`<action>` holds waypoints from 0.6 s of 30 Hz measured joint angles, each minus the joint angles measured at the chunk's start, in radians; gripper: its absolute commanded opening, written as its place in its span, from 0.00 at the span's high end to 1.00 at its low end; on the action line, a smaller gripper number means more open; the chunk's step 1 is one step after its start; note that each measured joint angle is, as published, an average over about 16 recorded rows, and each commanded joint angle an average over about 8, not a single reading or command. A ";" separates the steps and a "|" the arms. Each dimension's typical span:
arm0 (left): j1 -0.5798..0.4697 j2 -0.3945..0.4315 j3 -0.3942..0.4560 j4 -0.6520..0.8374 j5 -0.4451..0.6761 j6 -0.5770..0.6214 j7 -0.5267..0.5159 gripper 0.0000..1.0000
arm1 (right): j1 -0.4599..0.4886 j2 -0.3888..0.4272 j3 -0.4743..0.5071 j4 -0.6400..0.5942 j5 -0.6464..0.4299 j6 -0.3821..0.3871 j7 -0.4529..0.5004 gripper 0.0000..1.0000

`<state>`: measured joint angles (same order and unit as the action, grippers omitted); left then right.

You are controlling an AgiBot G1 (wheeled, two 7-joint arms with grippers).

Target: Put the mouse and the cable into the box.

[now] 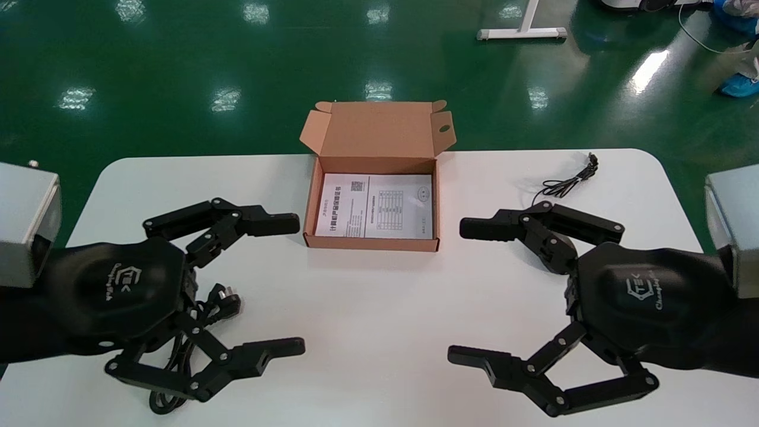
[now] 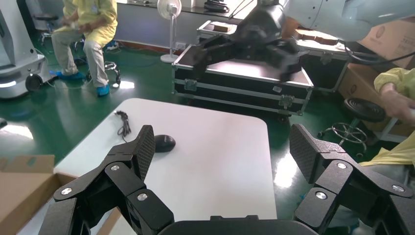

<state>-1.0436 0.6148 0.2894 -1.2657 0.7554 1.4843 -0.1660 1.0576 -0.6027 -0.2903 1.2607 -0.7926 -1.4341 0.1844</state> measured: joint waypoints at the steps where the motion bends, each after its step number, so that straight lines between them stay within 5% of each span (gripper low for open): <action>1: 0.008 -0.001 0.002 0.003 0.007 -0.005 0.006 0.00 | -0.004 0.001 -0.002 -0.004 -0.015 0.017 0.000 0.00; 18: 0.304 -0.058 -0.058 0.007 0.138 -0.327 0.176 0.00 | -0.062 -0.020 -0.064 -0.102 -0.330 0.389 0.013 0.00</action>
<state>-0.7400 0.5570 0.2312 -1.2583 0.8934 1.1572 0.0104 0.9956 -0.6230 -0.3546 1.1583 -1.1223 -1.0453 0.1972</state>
